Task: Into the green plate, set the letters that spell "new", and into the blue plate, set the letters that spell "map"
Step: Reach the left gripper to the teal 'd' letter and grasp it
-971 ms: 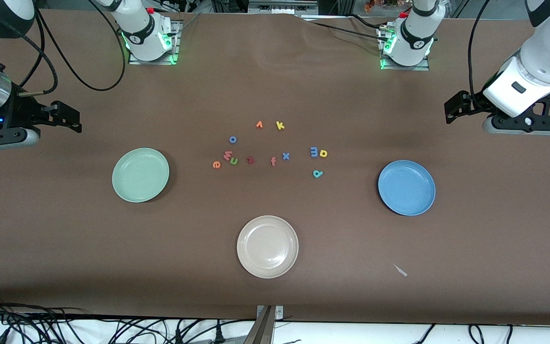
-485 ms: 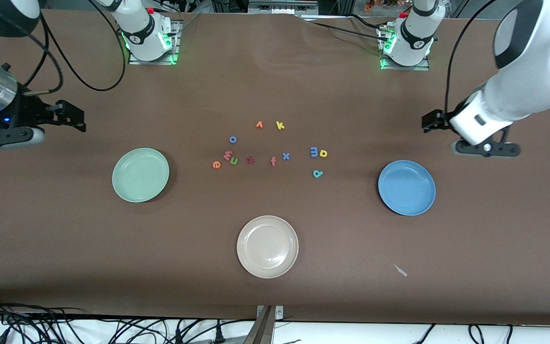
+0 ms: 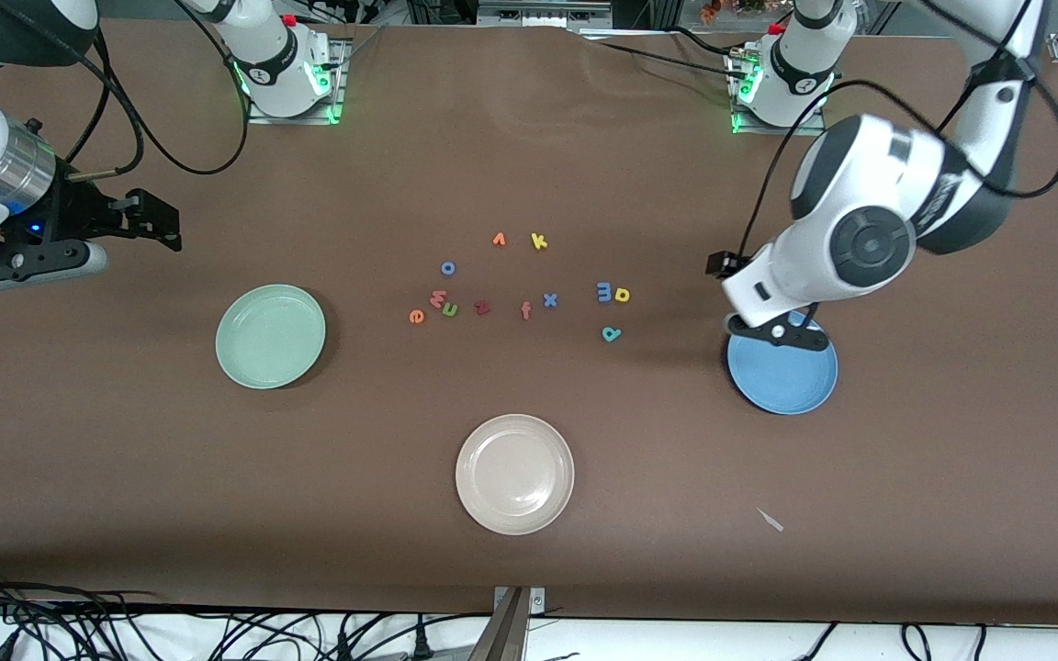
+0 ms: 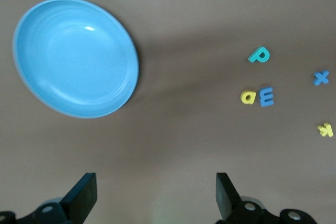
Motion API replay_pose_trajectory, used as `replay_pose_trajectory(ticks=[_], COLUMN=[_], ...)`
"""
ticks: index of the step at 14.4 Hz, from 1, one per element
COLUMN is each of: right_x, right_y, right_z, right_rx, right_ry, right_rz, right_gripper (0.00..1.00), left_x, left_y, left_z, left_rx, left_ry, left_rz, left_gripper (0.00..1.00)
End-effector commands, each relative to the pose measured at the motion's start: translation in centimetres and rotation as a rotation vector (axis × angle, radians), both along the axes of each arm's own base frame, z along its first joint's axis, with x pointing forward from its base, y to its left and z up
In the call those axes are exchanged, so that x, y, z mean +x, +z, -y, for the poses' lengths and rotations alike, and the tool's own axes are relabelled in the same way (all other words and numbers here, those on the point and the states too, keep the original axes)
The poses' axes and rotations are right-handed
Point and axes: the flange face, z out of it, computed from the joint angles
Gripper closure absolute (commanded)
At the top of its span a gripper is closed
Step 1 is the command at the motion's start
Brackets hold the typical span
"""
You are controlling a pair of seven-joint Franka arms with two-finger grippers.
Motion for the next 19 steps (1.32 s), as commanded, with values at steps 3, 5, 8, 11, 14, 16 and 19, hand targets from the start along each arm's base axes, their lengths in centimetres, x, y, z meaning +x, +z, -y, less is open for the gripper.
replay_pose_trajectory(ticks=[3,5,8,11,14,16,19], right_x=[-0.4,-0.4,-0.4,-0.4,-0.4,-0.4,-0.4], right_y=[0.7,0.8,0.6,0.5,0.6,0.5,0.5], right_z=[0.2,0.1,0.1,0.2,0.6,0.6,0.6], right_rx=[-0.010,-0.005,-0.004,-0.006,-0.006,-0.007,-0.007], right_ry=[-0.009,-0.006,-0.008,-0.011,-0.017,-0.017,-0.017], right_rz=[0.000,0.001,-0.003,-0.004,-0.004,-0.005,-0.005], right_gripper=[0.00,0.00,0.00,0.00,0.00,0.00,0.00], left_x=[0.1,0.1,-0.3,-0.4,-1.3,-1.8,-3.4], left_y=[-9.9,-13.9,-17.3,-19.5,-19.7,-21.4,-22.0], left_z=[7.6,9.6,11.1,13.9,15.5,16.5,18.3], left_rx=[-0.010,-0.030,-0.023,-0.078,-0.096,-0.106,-0.093], left_ry=[-0.092,-0.118,-0.247,-0.355,-0.428,-0.445,-0.499], left_rz=[-0.013,0.017,0.048,0.122,0.135,0.150,0.150], left_gripper=[0.00,0.00,0.00,0.00,0.01,0.05,0.31])
